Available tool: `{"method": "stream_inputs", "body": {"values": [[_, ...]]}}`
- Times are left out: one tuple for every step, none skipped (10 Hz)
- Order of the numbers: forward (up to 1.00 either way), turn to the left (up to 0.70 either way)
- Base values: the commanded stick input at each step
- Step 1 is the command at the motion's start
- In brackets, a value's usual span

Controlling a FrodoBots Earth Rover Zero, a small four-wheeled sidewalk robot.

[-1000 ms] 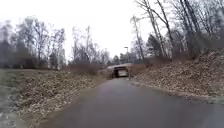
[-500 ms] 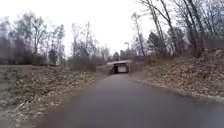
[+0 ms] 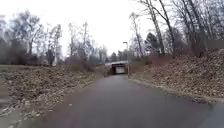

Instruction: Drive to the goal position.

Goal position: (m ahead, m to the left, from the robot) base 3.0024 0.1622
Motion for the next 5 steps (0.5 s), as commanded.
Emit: {"method": "stream_inputs", "body": {"values": [[1.00, 0.00], [1.00, 0.00], [1.00, 0.00], [1.00, 0.00], [1.00, 0.00]]}}
